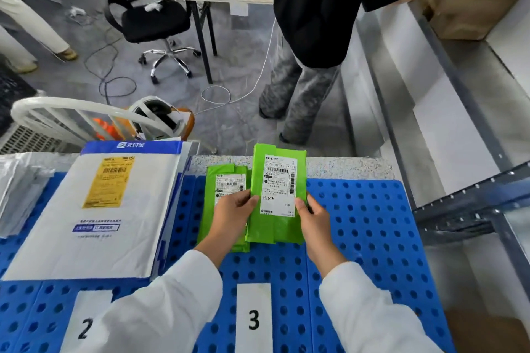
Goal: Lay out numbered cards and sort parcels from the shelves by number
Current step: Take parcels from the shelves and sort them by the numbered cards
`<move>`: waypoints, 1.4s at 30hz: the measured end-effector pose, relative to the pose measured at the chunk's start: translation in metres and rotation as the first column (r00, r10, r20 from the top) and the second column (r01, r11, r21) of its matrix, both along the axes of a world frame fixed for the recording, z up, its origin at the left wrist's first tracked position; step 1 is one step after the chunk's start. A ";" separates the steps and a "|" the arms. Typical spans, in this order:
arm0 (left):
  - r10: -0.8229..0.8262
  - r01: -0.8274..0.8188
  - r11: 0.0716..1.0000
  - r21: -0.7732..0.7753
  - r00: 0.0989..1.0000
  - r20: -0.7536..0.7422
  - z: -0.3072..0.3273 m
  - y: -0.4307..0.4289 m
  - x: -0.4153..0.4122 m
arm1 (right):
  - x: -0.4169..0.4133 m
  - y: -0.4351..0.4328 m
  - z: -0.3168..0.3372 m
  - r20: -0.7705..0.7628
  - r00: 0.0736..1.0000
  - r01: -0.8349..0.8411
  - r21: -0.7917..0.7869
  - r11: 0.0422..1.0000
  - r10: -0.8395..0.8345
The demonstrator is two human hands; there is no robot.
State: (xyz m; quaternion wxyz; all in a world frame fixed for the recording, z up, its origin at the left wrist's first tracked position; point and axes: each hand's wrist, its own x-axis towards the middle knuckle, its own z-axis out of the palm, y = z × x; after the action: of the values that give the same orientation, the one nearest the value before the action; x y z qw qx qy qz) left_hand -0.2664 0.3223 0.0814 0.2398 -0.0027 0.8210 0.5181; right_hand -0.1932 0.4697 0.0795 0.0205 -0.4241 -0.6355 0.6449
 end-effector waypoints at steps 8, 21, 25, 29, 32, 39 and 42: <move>0.020 -0.043 0.985 -0.168 0.990 -0.137 -0.041 -0.020 -0.020 | -0.016 0.008 -0.045 0.129 0.990 -0.066 0.088 0.994 0.054; -0.191 0.129 0.949 -0.288 0.962 -0.196 -0.052 -0.030 -0.027 | -0.012 0.003 -0.076 0.377 0.878 -0.393 0.222 0.892 0.294; -0.335 0.270 0.901 -0.338 0.930 -0.151 -0.040 -0.033 -0.021 | -0.011 -0.003 -0.051 0.388 0.863 -0.469 0.379 0.798 0.323; -0.476 0.366 0.836 -0.408 0.855 -0.209 -0.013 -0.042 -0.019 | -0.009 -0.026 -0.009 0.358 0.833 -0.551 0.602 0.578 0.422; -0.556 0.388 0.788 -0.478 0.781 -0.283 0.016 -0.048 -0.019 | 0.000 -0.039 0.025 0.398 0.780 -0.603 0.686 0.408 0.483; -0.739 0.362 0.634 -0.684 0.544 -0.397 0.101 -0.056 0.000 | 0.036 -0.058 0.096 0.446 0.796 -0.569 0.781 0.256 0.409; -0.744 0.292 0.639 -0.712 0.468 -0.476 0.142 -0.058 0.013 | 0.052 -0.064 0.132 0.422 0.826 -0.525 0.818 0.237 0.374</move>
State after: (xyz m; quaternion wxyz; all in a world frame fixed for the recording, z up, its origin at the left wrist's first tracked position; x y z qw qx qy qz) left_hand -0.2534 0.2647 0.2233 0.0274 0.4030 0.9076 0.1144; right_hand -0.1407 0.4059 0.2113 0.0193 -0.1830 -0.9737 0.1342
